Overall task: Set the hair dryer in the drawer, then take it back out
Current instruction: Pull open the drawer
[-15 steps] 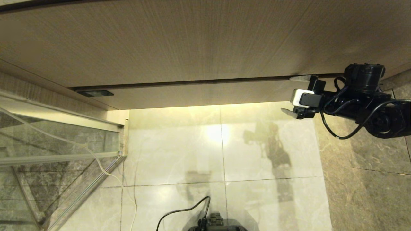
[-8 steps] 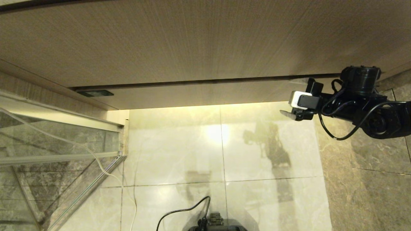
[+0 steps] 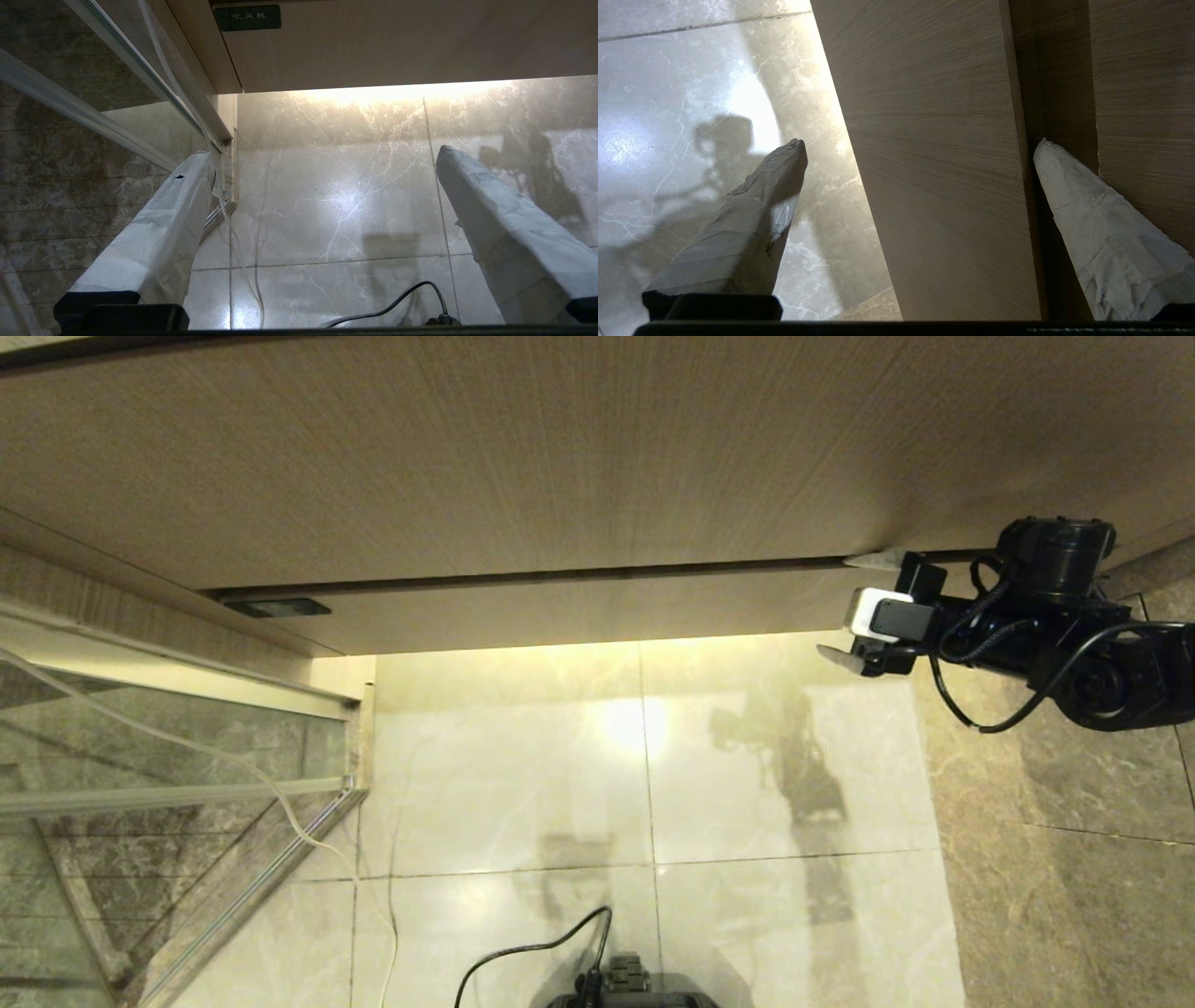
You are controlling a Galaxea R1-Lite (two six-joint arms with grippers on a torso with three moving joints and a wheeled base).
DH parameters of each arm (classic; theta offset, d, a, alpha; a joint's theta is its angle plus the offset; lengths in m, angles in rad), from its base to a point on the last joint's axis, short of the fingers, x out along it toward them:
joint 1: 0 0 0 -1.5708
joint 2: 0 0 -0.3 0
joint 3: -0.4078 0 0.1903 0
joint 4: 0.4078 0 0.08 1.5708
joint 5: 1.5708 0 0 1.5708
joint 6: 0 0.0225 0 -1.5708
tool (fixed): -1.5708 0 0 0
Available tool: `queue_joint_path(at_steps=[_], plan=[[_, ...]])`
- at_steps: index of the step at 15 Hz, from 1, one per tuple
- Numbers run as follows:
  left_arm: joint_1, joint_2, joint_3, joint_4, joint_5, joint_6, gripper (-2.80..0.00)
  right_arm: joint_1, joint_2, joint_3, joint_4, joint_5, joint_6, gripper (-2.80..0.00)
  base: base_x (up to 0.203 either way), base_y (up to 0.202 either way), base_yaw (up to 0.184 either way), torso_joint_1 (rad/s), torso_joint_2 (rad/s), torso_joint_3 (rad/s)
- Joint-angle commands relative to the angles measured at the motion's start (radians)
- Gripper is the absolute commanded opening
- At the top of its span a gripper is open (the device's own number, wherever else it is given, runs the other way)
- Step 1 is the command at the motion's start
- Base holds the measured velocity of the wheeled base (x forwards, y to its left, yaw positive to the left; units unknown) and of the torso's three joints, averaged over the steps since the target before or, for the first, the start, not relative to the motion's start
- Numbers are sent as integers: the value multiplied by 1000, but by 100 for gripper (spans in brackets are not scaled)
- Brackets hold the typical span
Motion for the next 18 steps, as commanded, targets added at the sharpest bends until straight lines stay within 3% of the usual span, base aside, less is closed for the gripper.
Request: queue_joint_path(at_steps=[1,11,18], plan=[[0,0,40,-2,0,0,0,1,2,-3,-8,1,-6,0,0,0,0,0,0,0],[0,0,40,-2,0,-2,0,-1,36,2,-7,4,-7,0,0,0,0,0,0,0],[0,0,40,-2,0,-2,0,-7,31,31,62,-1,-23,0,0,0,0,0,0,0]])
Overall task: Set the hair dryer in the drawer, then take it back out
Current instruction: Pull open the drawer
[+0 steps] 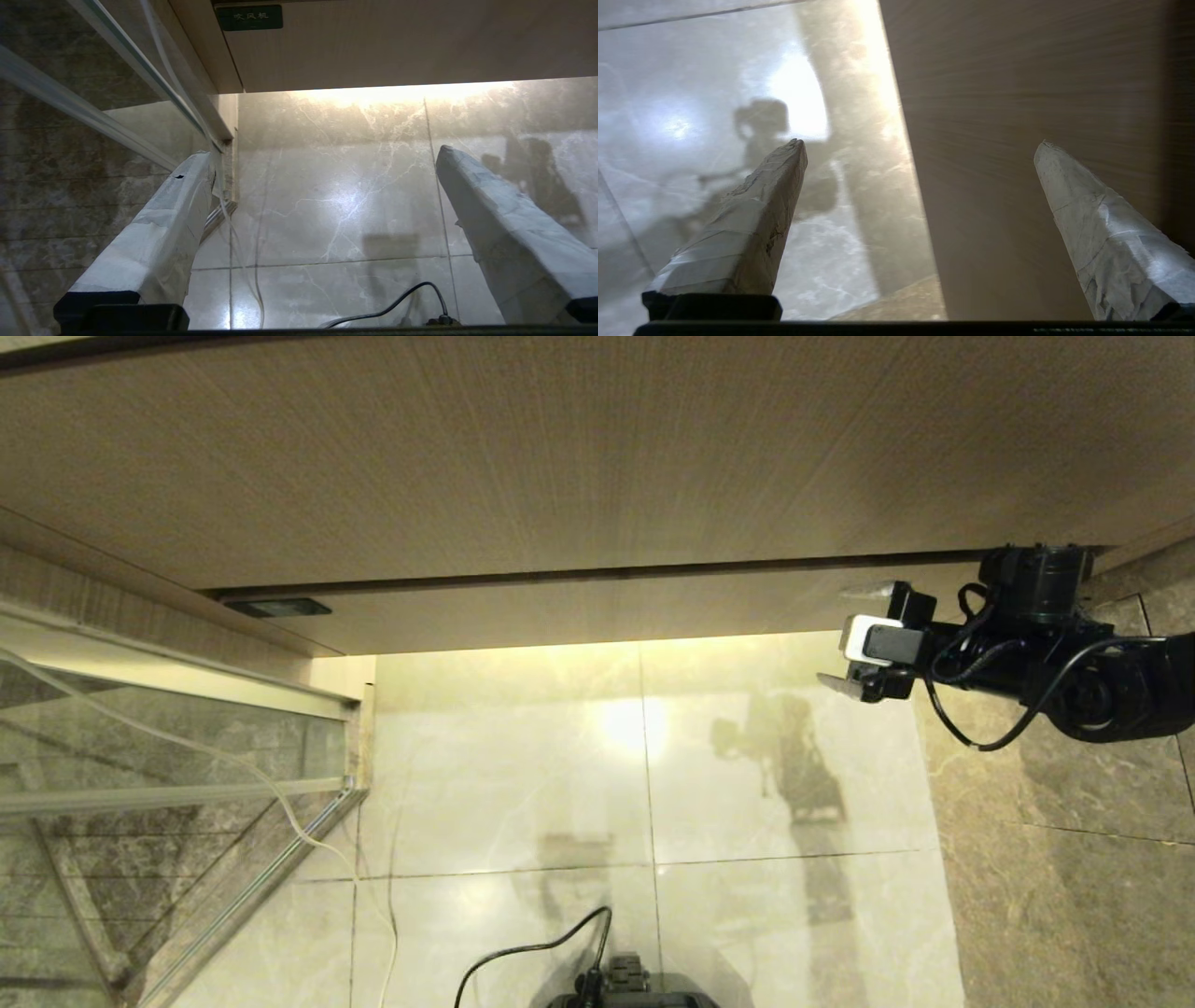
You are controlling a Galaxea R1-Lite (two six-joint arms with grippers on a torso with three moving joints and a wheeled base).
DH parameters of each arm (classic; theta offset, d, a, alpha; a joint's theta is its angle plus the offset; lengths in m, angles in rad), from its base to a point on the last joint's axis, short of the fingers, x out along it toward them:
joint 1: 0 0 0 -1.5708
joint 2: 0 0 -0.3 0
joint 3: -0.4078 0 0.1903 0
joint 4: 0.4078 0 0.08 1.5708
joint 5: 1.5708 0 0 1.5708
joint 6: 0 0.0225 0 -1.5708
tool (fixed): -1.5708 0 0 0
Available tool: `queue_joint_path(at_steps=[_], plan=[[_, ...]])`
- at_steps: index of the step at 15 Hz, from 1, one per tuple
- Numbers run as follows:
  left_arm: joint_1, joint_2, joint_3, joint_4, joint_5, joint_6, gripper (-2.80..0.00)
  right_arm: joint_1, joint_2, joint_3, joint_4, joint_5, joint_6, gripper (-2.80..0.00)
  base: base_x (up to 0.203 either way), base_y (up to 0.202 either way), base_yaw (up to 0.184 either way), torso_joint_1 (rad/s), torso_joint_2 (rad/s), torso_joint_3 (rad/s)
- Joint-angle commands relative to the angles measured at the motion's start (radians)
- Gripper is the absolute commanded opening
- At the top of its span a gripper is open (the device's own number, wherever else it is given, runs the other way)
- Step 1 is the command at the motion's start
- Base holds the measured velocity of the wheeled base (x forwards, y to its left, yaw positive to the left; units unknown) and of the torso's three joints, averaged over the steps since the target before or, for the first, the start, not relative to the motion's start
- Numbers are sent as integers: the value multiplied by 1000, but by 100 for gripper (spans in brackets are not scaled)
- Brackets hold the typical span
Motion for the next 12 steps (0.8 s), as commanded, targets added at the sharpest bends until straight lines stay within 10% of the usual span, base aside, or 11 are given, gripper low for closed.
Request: queue_joint_path(at_steps=[1,12], plan=[[1,0,40,-3,0,0,0,1,-1,-12,5,-3,-2,0,0,0,0,0,0,0],[1,0,40,-1,0,-1,0,-24,-98,-36,100,6,-4,0,0,0,0,0,0,0]])
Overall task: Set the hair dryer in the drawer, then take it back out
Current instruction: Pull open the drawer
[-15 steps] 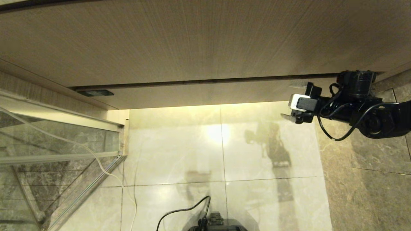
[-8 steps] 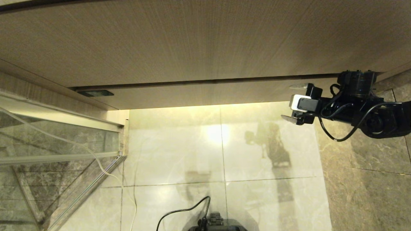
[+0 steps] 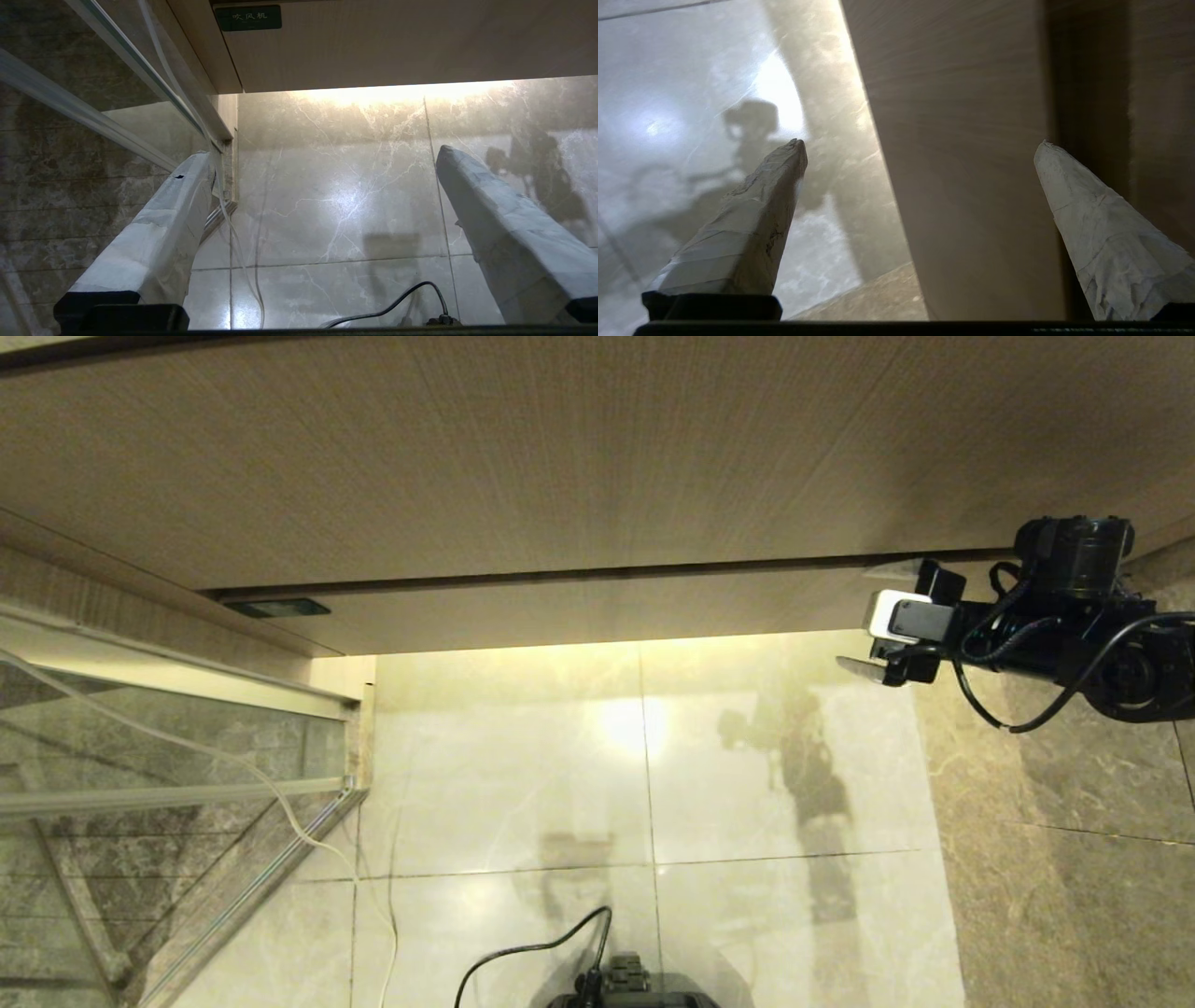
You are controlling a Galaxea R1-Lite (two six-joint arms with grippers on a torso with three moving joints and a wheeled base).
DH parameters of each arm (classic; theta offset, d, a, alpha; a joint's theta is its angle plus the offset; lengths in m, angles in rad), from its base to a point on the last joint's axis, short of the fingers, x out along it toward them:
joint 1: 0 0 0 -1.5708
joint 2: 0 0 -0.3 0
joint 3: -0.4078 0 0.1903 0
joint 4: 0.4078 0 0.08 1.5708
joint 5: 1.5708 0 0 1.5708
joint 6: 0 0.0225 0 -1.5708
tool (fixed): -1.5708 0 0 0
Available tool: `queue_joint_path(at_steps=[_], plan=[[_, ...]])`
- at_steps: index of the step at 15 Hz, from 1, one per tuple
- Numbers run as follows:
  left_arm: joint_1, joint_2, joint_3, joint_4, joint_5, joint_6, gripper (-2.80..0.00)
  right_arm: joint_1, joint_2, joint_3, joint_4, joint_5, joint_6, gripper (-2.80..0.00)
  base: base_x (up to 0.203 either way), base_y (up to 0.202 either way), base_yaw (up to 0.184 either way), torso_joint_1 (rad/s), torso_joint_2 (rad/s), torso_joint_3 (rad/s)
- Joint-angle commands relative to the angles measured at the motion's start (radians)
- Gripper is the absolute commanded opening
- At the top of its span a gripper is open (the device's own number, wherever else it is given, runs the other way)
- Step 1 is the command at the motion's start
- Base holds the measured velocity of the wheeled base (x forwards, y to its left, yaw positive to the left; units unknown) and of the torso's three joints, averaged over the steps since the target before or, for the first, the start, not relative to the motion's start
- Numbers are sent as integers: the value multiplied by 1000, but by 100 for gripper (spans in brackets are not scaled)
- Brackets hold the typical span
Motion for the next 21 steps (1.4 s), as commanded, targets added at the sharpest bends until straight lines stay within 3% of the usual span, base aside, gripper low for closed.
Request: queue_joint_path(at_steps=[1,6,21], plan=[[0,0,40,-1,0,-1,0,3,-41,1,30,2,-12,0,0,0,0,0,0,0],[0,0,40,-1,0,0,0,37,-37,-14,7,-4,-3,0,0,0,0,0,0,0],[0,0,40,-1,0,0,0,38,27,-35,-54,-3,42,0,0,0,0,0,0,0]])
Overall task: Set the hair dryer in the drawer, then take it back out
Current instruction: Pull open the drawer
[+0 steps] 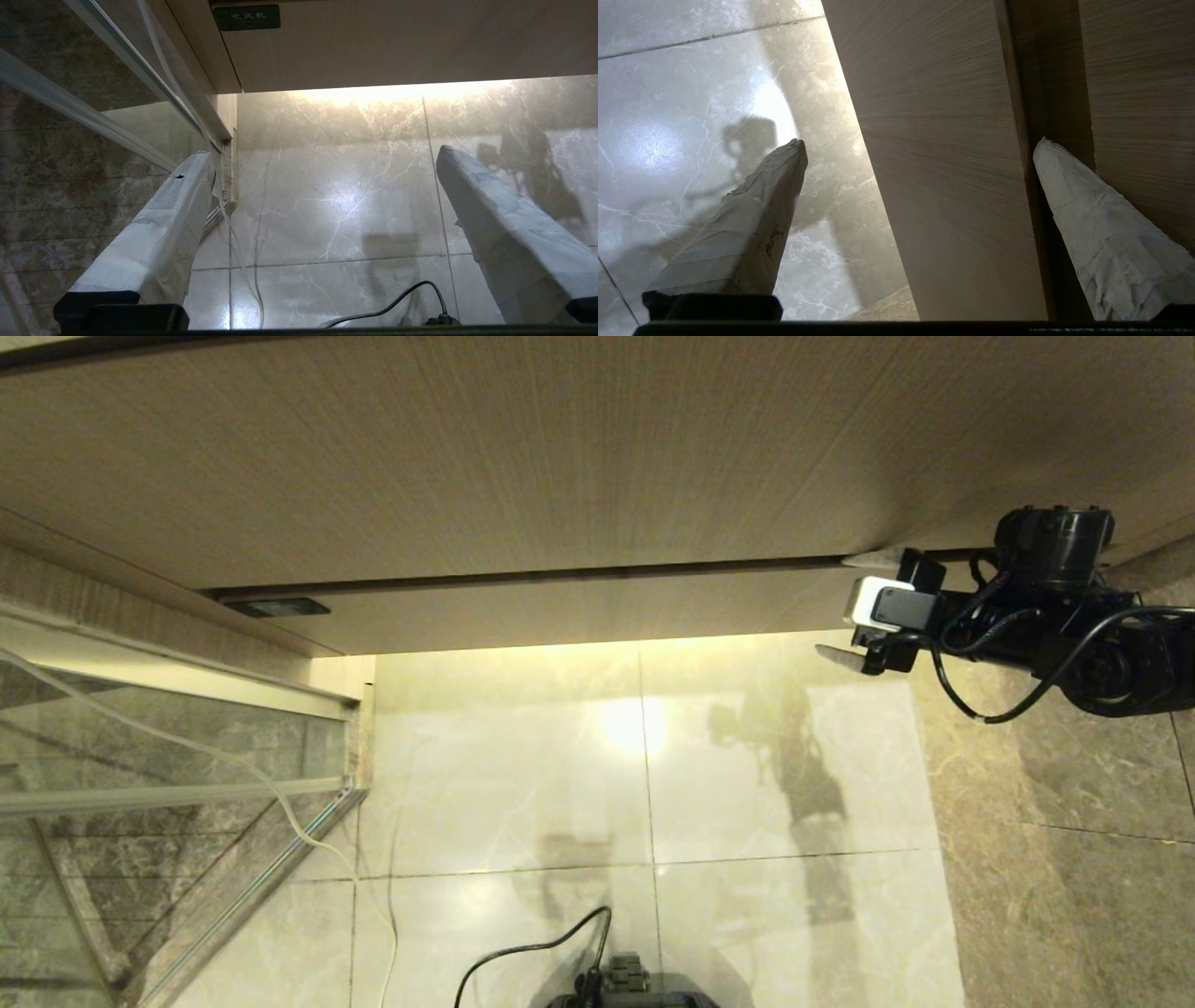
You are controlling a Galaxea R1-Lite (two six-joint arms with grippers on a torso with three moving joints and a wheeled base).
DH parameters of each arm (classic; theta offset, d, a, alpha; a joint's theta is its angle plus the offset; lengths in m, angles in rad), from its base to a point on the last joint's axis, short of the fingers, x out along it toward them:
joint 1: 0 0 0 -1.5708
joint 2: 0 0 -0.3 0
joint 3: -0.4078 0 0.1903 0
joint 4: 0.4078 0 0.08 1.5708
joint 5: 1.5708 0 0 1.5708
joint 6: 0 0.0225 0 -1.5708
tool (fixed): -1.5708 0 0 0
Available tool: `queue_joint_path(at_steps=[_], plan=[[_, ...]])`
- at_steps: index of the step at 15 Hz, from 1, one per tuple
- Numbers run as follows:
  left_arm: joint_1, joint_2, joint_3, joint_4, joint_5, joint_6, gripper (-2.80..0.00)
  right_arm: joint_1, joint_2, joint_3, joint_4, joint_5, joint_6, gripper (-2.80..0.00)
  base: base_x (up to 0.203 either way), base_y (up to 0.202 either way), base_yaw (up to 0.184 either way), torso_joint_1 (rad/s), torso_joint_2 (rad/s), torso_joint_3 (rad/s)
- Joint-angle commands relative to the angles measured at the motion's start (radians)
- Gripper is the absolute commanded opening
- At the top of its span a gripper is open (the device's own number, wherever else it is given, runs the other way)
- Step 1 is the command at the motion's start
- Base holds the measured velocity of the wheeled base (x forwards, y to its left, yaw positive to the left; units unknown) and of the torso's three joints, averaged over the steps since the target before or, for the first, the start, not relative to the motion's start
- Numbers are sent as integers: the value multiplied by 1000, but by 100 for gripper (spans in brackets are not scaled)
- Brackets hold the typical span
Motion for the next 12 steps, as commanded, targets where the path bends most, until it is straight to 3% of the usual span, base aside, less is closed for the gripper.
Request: queue_joint_path(at_steps=[1,12], plan=[[1,0,40,-2,0,0,0,0,6,8,-2,3,-8,0,0,0,0,0,0,0],[1,0,40,-2,0,0,0,-8,-3,44,15,1,-8,0,0,0,0,0,0,0]])
